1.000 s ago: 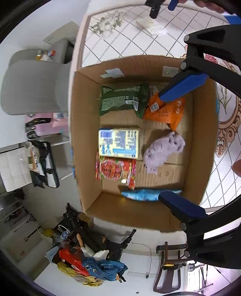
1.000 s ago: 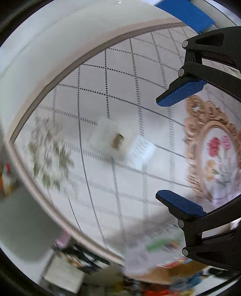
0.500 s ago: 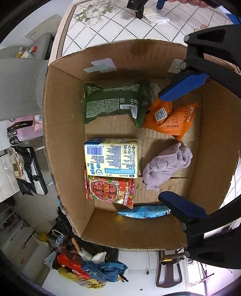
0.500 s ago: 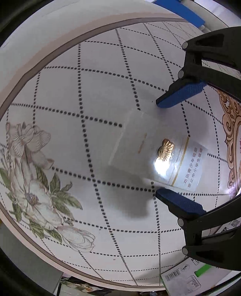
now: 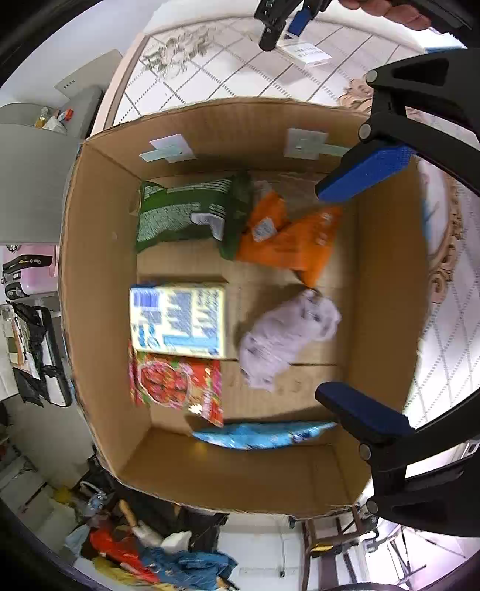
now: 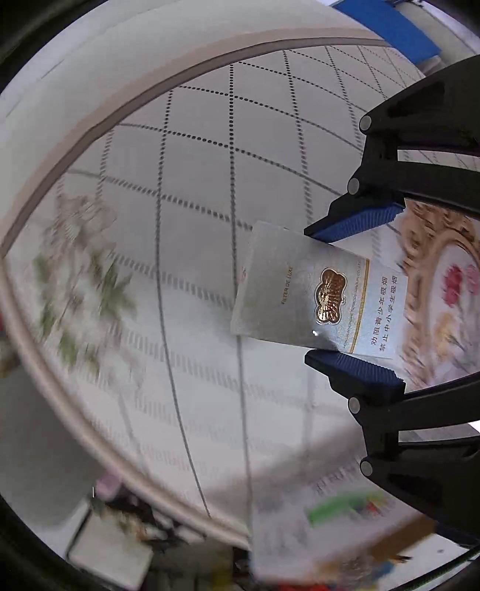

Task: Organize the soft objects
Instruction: 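Carry the white box into the cardboard box and release it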

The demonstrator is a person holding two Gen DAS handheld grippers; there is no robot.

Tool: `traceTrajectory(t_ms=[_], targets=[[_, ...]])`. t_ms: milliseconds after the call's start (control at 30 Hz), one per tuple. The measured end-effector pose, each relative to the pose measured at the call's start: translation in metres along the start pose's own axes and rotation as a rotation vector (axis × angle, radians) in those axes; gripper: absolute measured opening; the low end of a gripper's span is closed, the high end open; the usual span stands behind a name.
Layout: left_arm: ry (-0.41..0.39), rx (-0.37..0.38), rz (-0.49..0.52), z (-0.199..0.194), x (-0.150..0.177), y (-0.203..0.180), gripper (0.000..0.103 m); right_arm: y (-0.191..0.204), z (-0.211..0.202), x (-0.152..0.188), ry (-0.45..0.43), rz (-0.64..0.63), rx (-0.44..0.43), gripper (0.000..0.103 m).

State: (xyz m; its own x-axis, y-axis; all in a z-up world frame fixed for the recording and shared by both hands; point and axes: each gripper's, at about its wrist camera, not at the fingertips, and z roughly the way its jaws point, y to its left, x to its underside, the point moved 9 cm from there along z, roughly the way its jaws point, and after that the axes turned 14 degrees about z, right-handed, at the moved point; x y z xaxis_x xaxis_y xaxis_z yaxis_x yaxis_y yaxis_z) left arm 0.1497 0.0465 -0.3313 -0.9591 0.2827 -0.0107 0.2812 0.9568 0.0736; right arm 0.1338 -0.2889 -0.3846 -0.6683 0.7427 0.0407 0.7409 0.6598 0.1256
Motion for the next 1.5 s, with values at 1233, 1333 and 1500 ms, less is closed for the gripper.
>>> traceTrajectory(t_ms=[1233, 1333, 1500], targets=[[-0.006, 0.057, -0.173, -0.006, 0.056, 0.194, 0.099, 0.307, -0.005, 0.283, 0.233, -0.66, -0.208, 0.071], [-0.009, 0.058, -0.156, -0.008, 0.055, 0.19, 0.099, 0.304, -0.007, 0.278, 0.197, -0.659, -0.19, 0.074], [-0.024, 0.068, -0.134, -0.013, 0.05, 0.178, 0.099, 0.284, -0.016, 0.26, 0.122, -0.64, -0.122, 0.086]])
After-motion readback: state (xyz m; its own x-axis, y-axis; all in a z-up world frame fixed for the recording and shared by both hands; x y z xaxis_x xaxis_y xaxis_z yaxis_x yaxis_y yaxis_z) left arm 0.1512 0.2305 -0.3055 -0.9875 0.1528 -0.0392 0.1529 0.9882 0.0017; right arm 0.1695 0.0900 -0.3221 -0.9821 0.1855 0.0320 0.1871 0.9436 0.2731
